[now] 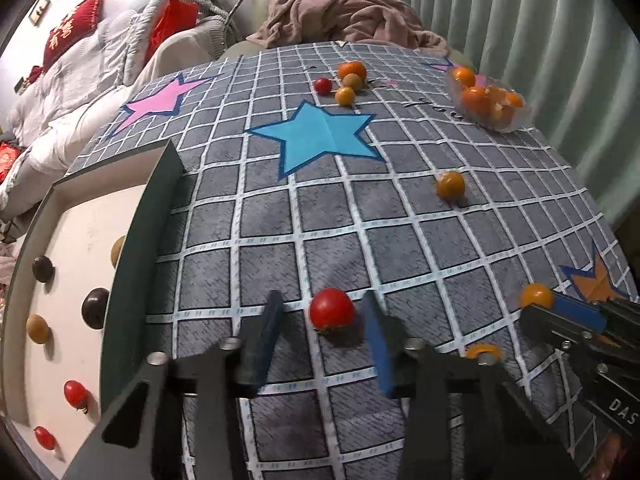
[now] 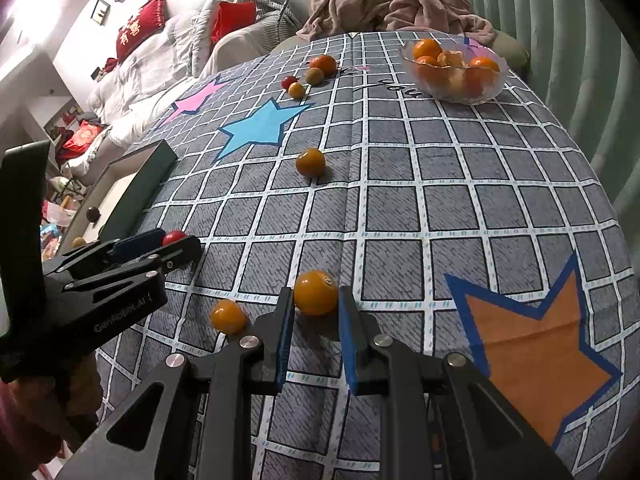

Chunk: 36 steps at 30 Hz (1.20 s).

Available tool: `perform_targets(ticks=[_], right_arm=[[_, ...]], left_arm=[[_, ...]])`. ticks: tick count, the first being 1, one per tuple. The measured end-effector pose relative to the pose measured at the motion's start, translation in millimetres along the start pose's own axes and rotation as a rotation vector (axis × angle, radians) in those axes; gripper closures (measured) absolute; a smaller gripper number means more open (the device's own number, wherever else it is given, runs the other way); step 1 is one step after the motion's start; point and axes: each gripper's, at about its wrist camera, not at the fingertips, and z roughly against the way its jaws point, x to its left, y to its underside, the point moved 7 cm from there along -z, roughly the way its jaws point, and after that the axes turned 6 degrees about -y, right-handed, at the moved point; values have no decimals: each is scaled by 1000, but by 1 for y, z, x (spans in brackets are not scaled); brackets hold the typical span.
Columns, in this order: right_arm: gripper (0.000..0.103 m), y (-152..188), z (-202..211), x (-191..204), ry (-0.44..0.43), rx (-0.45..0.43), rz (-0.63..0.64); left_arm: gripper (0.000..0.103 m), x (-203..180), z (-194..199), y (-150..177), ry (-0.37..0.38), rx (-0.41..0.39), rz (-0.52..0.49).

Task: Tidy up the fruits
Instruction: 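Carry the red and orange cherry tomatoes over the white tray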

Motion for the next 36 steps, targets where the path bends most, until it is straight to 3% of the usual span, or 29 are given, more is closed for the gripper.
perform_targets(ticks=[1, 11, 17, 36], right_arm=[[80, 0, 0, 0, 1, 0, 0], [80, -2, 6, 8, -17, -5, 2], [80, -8, 13, 23, -26, -19, 19], [80, -31, 17, 117, -82, -18, 148]], left_arm=[[80, -1, 0, 0, 3, 0, -4], [80, 1, 24, 3, 51, -14, 25], [80, 10, 44, 0, 43, -35, 32], [80, 93, 82, 4, -5, -89, 144]])
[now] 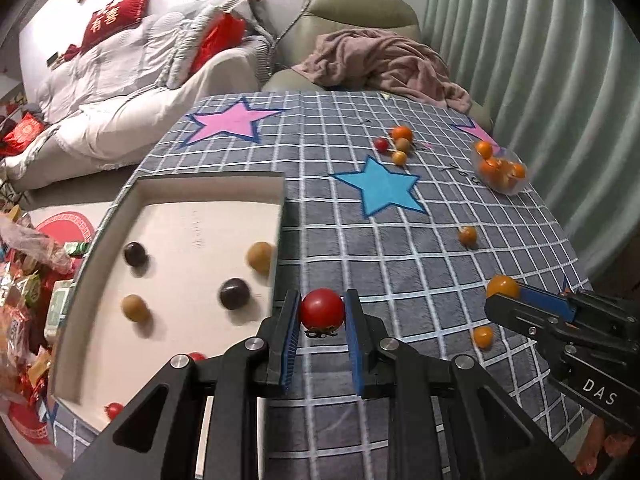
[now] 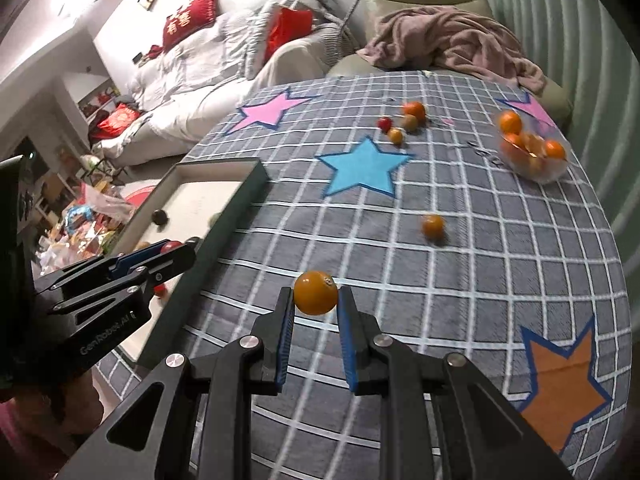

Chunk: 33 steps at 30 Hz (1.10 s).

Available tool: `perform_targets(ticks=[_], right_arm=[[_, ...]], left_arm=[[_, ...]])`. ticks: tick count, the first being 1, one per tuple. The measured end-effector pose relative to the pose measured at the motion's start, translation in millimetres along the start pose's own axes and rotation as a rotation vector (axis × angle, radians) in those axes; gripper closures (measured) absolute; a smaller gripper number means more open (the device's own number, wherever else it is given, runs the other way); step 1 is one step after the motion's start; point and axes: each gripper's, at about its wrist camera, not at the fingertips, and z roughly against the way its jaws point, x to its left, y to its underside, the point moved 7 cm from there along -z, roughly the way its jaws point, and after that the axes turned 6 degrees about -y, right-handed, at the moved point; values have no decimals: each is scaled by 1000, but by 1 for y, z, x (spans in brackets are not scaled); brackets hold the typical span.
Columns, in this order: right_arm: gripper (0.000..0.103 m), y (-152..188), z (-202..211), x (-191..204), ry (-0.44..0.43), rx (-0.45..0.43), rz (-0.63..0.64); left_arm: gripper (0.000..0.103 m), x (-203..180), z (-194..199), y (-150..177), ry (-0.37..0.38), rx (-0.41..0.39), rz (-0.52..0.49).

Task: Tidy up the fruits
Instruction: 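Carry the red and orange cherry tomatoes over the white tray, then open both tools to drop the tomatoes into the tray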

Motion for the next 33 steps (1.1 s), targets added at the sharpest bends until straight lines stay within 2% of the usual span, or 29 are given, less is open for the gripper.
perform_targets(ticks=[10, 17, 24, 33], right_arm=[[79, -14, -21, 59, -59, 41, 73], [79, -14, -58, 105, -112, 104, 128], [80, -3, -97, 140, -134, 176, 189], [80, -7, -140, 154, -136, 228, 182]], left_arm=[[80, 76, 8, 6, -70, -11, 70], [80, 127, -8, 20, -147, 28, 124], [80, 153, -32, 37, -205, 82, 143], [80, 166, -49, 49, -233, 135, 150]])
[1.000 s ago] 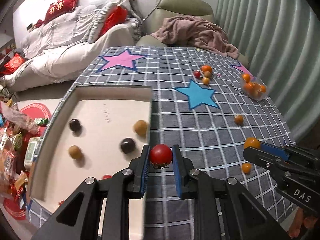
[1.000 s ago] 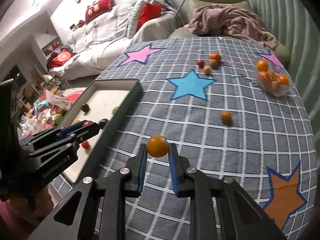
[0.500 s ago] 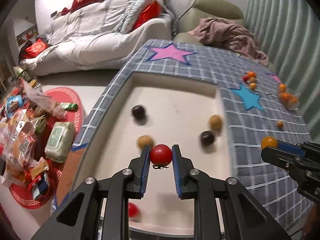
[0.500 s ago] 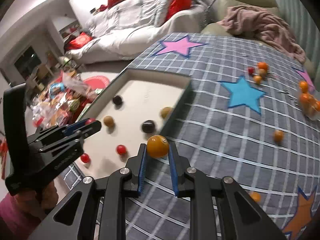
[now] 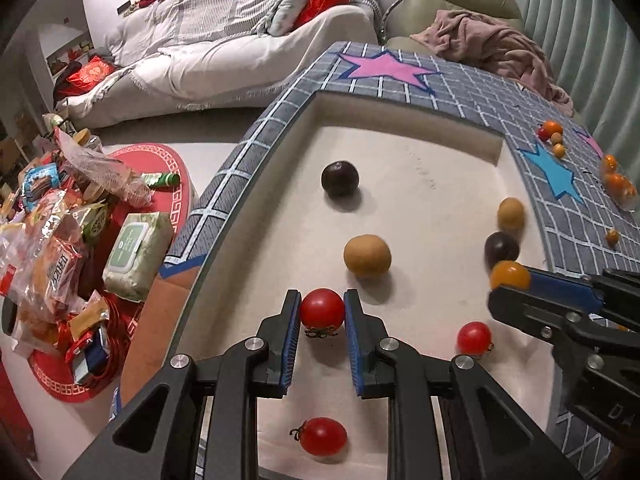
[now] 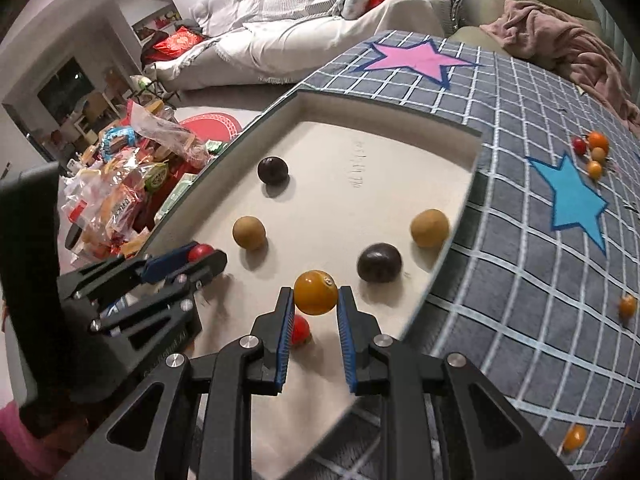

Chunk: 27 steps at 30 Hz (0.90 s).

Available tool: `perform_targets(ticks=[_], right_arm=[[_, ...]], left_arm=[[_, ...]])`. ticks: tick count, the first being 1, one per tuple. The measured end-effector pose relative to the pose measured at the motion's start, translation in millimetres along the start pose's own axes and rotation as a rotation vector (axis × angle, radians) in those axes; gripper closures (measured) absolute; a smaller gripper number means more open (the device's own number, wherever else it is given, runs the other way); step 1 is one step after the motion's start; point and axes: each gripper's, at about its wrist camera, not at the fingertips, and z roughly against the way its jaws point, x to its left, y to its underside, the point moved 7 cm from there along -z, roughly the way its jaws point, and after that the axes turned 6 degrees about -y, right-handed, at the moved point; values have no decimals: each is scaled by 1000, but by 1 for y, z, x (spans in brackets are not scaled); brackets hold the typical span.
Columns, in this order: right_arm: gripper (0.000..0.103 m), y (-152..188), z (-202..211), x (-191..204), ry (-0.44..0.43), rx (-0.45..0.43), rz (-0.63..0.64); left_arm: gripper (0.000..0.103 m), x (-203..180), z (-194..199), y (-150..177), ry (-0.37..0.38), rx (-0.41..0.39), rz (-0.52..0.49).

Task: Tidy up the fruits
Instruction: 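Open both tools to drop the tomatoes into the tray, then move both tools back toward the orange cherry tomatoes on the cloth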

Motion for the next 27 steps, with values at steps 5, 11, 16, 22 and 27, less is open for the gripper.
perform_targets(ticks=[5, 11, 16, 22, 27], right_arm=[[79, -1, -18, 4, 4, 38, 12], [73, 2, -22, 4, 7, 53, 13], [41, -2, -5, -2, 13, 15, -6], [12, -7, 33, -12, -7, -68, -40], [2, -2, 71, -41, 43, -141, -69]], left_arm=[[80, -4, -5, 0, -14, 6, -20], [79, -4, -4, -1, -19, 2, -31], [79, 3, -4, -1, -8, 13, 4], [6, 8, 19, -8, -34, -93, 42], [6, -11, 40, -14, 1, -115, 15]])
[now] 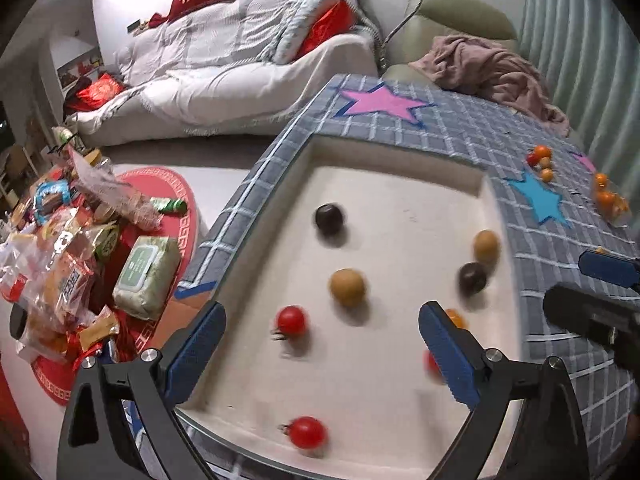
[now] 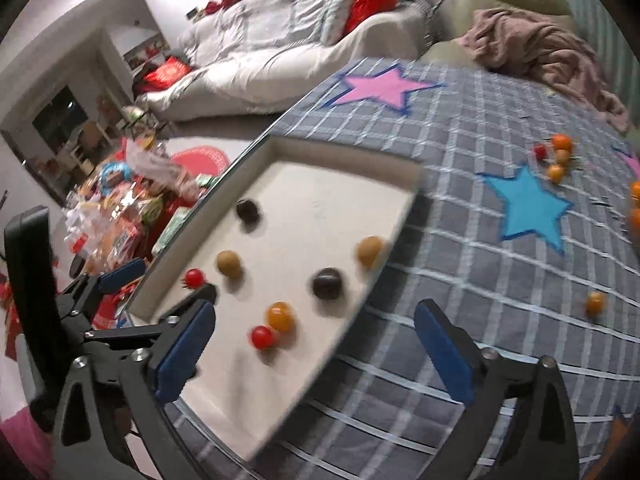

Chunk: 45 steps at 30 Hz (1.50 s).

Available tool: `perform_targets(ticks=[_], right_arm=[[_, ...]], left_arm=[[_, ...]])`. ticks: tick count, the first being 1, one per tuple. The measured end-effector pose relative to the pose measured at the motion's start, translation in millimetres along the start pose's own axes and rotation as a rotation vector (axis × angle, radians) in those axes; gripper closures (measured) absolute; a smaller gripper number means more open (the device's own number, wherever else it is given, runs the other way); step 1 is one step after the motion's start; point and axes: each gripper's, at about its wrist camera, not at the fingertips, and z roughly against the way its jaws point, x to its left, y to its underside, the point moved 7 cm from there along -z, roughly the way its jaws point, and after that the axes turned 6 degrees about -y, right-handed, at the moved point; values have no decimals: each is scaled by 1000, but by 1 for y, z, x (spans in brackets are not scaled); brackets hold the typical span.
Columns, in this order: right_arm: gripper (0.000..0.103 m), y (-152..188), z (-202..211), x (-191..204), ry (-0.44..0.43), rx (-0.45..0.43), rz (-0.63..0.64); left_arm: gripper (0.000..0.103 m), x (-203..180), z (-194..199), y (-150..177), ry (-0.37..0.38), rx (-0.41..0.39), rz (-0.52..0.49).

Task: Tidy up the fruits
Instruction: 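Move both tools back toward the orange cherry tomatoes on the cloth, then grasp an orange cherry tomato with the left tool while the right tool grasps another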

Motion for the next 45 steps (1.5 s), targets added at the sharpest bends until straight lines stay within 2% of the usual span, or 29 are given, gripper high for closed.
perform_targets(ticks=[4, 12, 16, 19, 22, 24, 26, 28, 30, 32, 44, 45], right_arm=[[2, 5, 26, -47, 64, -36, -56], [2, 33, 52, -162, 305, -45, -170], [3, 40, 49, -204, 329, -42, -236], [6, 37, 42, -213, 336, -51, -223], [17, 29, 31, -214, 342, -53, -188], [30, 26, 21, -212, 339, -44, -171], [34, 25, 19, -210, 349, -53, -147], [44, 23, 17, -209, 350, -61, -126], [69, 23, 18, -209, 352, -67, -116], [78, 24, 21, -213, 342, -74, -126], [78, 78, 80, -250, 317, -116, -232], [78, 81, 84, -252, 315, -119, -240]], left_arm=[[6, -29, 21, -2, 45, -34, -34], [6, -103, 61, 6, 146, -73, -120], [6, -135, 64, 13, 170, -58, -169], [6, -153, 61, 18, 174, -42, -189], [6, -170, 55, 25, 173, -19, -208], [6, -182, 52, 30, 176, -11, -218], [6, -193, 49, 35, 183, -4, -229], [6, -201, 48, 39, 192, 0, -238], [6, -212, 47, 43, 198, 0, -253], [6, -223, 47, 46, 208, 2, -272], [7, -288, 50, 59, 245, -46, -410], [18, -292, 50, 61, 247, -45, -421]])
